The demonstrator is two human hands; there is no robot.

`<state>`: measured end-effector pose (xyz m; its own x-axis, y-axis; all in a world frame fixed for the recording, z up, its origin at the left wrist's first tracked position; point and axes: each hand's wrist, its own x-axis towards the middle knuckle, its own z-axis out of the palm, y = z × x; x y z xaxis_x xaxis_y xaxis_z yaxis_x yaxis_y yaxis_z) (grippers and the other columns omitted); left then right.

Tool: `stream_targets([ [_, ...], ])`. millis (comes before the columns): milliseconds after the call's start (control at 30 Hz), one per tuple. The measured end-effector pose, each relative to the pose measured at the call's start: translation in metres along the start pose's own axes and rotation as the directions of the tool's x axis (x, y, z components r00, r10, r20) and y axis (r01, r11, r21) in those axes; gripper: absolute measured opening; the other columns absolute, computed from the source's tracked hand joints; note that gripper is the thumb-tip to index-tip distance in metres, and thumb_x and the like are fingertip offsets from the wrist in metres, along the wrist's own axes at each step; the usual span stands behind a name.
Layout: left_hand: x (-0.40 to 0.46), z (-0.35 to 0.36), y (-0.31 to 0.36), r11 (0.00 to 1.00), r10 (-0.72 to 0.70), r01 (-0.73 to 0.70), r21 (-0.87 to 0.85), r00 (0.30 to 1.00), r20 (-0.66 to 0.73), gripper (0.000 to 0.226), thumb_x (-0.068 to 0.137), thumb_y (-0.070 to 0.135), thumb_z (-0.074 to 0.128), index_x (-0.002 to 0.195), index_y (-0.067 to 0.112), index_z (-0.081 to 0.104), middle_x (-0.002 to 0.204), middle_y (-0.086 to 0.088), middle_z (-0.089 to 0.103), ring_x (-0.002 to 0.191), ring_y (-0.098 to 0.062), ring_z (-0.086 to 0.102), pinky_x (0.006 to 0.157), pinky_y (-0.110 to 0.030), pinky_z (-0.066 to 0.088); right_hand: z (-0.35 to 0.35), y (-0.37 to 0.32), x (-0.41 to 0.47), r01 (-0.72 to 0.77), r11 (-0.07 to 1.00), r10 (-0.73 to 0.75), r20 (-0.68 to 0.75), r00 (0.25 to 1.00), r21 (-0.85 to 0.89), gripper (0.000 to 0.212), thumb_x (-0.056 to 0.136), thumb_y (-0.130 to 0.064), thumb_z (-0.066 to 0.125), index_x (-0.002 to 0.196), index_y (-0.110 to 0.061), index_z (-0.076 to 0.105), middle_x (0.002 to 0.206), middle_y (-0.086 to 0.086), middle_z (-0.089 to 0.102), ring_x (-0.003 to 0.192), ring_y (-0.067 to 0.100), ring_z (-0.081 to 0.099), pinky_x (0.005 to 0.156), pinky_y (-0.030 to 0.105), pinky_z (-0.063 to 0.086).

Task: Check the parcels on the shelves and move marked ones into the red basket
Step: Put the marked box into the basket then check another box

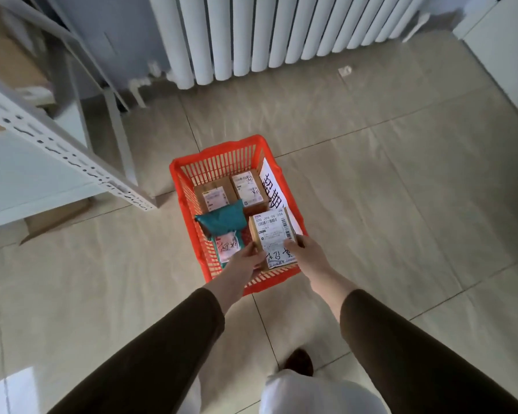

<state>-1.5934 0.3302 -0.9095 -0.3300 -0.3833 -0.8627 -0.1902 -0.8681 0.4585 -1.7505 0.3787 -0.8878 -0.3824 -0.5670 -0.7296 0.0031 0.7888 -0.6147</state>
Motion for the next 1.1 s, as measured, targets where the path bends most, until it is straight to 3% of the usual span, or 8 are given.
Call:
stream_targets([
  [167, 0.094, -0.012, -0.026, 1.000, 0.007, -0.008, -0.018, 0.998, -0.062, 0.027, 0.106, 0.015, 0.057, 0.132, 0.020, 0.060, 0.117, -0.006, 0.075, 0.102, -0.024, 0.073, 0.090, -0.037, 0.060, 0.027, 0.036, 0.084, 0.006, 0.998, -0.005, 0.009, 1.000, -0.067, 0.020, 0.107, -0.034, 0.052, 0.127, -0.037, 0.054, 0.109, -0.005, 0.074, 0.094, 0.022, 0.077, 0.086, 0.047, 0.064],
  [367, 0.175, -0.029, -0.059, 0.984, 0.078, -0.058, 0.168, 0.990, -0.115, 0.035, 0.107, 0.020, 0.056, 0.141, 0.016, 0.058, 0.114, 0.000, 0.071, 0.100, -0.017, 0.069, 0.102, -0.040, 0.057, 0.053, 0.073, 0.162, -0.055, 0.969, 0.058, 0.006, 0.998, -0.242, 0.037, 0.109, -0.017, 0.047, 0.143, -0.009, 0.057, 0.136, 0.007, 0.066, 0.116, 0.023, 0.065, 0.066, 0.016, 0.046],
  [500, 0.207, -0.036, -0.068, 0.928, 0.098, -0.046, 0.370, 0.987, -0.123, 0.035, 0.106, 0.025, 0.059, 0.139, 0.013, 0.059, 0.125, -0.006, 0.070, 0.104, -0.022, 0.069, 0.100, -0.042, 0.060, 0.066, 0.092, 0.203, -0.095, 0.952, 0.107, 0.026, 0.994, -0.289, 0.036, 0.108, -0.013, 0.048, 0.141, -0.003, 0.057, 0.137, 0.016, 0.067, 0.122, 0.031, 0.065, 0.099, 0.039, 0.055],
  [633, 0.227, -0.038, -0.071, 0.722, 0.123, -0.002, 0.692, 0.984, -0.126, 0.032, 0.103, 0.032, 0.062, 0.129, 0.014, 0.058, 0.116, -0.002, 0.063, 0.103, -0.021, 0.063, 0.085, -0.032, 0.057, 0.069, 0.100, 0.222, -0.145, 0.933, 0.175, 0.064, 0.983, -0.330, 0.038, 0.108, -0.015, 0.047, 0.145, -0.008, 0.051, 0.138, 0.015, 0.066, 0.124, 0.034, 0.065, 0.097, 0.046, 0.058],
  [733, 0.239, -0.039, -0.075, 0.719, 0.141, -0.005, 0.695, 0.980, -0.140, 0.025, 0.102, 0.027, 0.063, 0.120, 0.010, 0.061, 0.116, -0.011, 0.070, 0.103, -0.031, 0.073, 0.089, -0.043, 0.064, 0.069, 0.102, 0.228, -0.141, 0.923, 0.188, 0.100, 0.977, -0.358, 0.039, 0.108, -0.014, 0.047, 0.147, -0.013, 0.047, 0.142, 0.013, 0.063, 0.127, 0.035, 0.062, 0.090, 0.047, 0.058],
  [900, 0.241, -0.034, -0.075, 0.708, 0.163, 0.023, 0.706, 0.967, -0.195, 0.022, 0.103, 0.021, 0.062, 0.084, 0.018, 0.053, 0.104, -0.011, 0.070, 0.093, -0.030, 0.076, 0.080, -0.044, 0.067, 0.071, 0.107, 0.232, -0.148, 0.924, 0.200, 0.117, 0.973, -0.353, 0.054, 0.107, -0.008, 0.048, 0.156, -0.024, 0.034, 0.144, 0.013, 0.061, 0.130, 0.036, 0.060, 0.101, 0.059, 0.055],
  [1000, 0.239, -0.031, -0.076, 0.710, 0.209, -0.014, 0.704, 0.959, -0.191, 0.025, 0.104, 0.021, 0.060, 0.081, 0.020, 0.051, 0.089, -0.005, 0.065, 0.090, -0.030, 0.076, 0.080, -0.045, 0.066, 0.071, 0.110, 0.232, -0.149, 0.902, 0.215, 0.123, 0.969, -0.404, 0.076, 0.107, -0.008, 0.048, 0.164, -0.037, 0.008, 0.144, 0.010, 0.058, 0.129, 0.036, 0.061, 0.088, 0.053, 0.061],
  [1100, 0.240, -0.030, -0.079, 0.700, 0.249, -0.035, 0.713, 0.948, -0.198, 0.024, 0.103, 0.023, 0.060, 0.082, 0.022, 0.050, 0.087, -0.002, 0.063, 0.088, -0.028, 0.075, 0.080, -0.043, 0.066, 0.071, 0.111, 0.234, -0.146, 0.882, 0.222, 0.122, 0.967, -0.448, 0.077, 0.106, -0.009, 0.050, 0.165, -0.036, 0.010, 0.148, 0.013, 0.056, 0.132, 0.037, 0.060, 0.094, 0.054, 0.059],
])
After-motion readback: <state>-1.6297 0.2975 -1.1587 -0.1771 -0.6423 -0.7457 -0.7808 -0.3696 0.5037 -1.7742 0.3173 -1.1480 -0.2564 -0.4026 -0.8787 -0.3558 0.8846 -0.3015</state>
